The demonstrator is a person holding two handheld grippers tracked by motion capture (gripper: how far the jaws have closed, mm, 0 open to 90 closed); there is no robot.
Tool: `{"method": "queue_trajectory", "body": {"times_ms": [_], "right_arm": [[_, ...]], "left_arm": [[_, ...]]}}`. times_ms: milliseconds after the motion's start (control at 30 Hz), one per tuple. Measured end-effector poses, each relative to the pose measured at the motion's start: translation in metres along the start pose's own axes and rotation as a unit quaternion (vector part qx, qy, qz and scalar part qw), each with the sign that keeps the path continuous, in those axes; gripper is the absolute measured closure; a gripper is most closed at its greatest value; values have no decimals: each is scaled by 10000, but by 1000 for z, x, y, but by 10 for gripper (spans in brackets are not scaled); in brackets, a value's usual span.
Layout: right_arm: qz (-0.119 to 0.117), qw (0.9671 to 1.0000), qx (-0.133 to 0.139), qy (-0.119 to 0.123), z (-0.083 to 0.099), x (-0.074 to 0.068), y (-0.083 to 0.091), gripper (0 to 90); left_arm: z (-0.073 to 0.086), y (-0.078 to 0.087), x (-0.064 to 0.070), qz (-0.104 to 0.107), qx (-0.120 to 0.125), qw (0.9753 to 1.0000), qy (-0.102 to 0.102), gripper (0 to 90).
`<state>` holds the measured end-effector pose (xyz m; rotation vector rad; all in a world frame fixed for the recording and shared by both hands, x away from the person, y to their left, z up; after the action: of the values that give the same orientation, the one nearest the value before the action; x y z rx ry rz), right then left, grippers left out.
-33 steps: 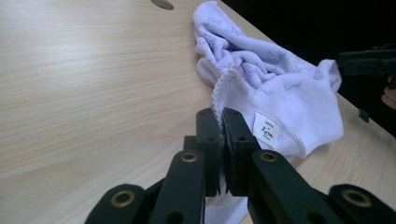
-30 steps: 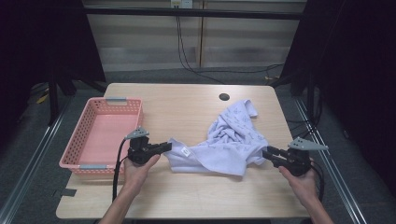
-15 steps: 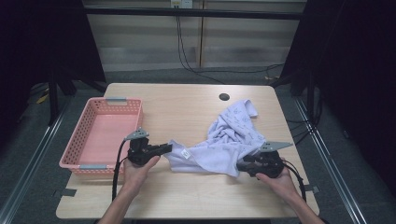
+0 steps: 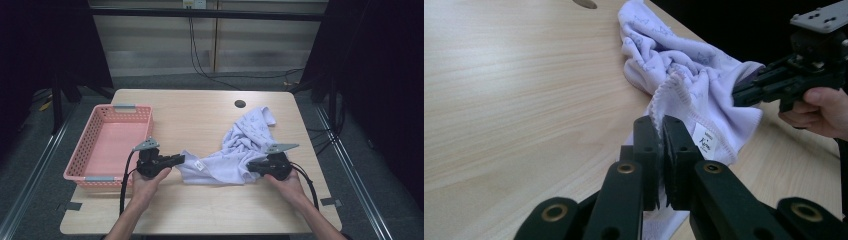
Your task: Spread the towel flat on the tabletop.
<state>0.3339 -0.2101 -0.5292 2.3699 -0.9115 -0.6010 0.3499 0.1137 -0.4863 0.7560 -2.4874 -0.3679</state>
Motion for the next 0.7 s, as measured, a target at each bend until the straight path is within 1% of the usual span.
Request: {"method": "queue_trajectory", "body": {"times_ms": [33,100,133,167,200,233,267,300,367,433,533,600,667,700], "right_arm": [[-75,9998,170,-84,-3,1,8,883],[47,9989,417,-230,-10,5,27,890],[-12,9981,537,-316,-13,6,33,891],[-3,9970,692,-352,-17,9,43,892],[66,9958,819,-404,-22,12,53,893],[61,9950,883,-457,-25,14,60,894],[92,9936,1023,-462,-31,16,72,895],[147,9928,1102,-444,-36,18,82,896],[186,9916,1222,-386,-46,18,97,897],[241,9899,1367,-302,-62,17,115,897],[241,9873,1549,-269,-80,14,135,897],[299,9844,1717,-225,-93,14,150,897],[304,9817,1866,-219,-104,14,163,897],[263,9803,1948,-187,-108,12,169,897]], "left_arm": [[-1,1,0,-11,52,10000,27,862],[-3,4,0,17,128,9999,23,864],[-5,6,0,18,166,9999,36,864],[-6,7,1,30,233,9997,64,865],[-9,8,1,39,276,9996,44,865],[-14,11,2,42,328,9995,23,866],[-20,13,5,104,442,9990,22,867],[-25,16,7,148,541,9984,-2,867],[-40,23,15,240,749,9969,-81,867],[-52,28,20,237,856,9959,-179,868],[-70,35,25,263,1010,9943,-233,868],[-83,41,28,306,1133,9928,-247,868],[-92,47,34,325,1205,9917,-295,868],[-95,51,37,376,1230,9911,-352,868]]}}
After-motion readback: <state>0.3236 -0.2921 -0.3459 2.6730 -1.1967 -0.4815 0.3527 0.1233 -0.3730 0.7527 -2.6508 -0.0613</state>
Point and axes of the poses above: each handheld gripper's, and its own axes: y roughly backward along the jaws, z roughly out of its underside, x roughly to its right, the point moved 6 cm from there along -y, roughly forward along the jaws, and after that the axes turned 2 degrees about x, right-handed, at the moved point
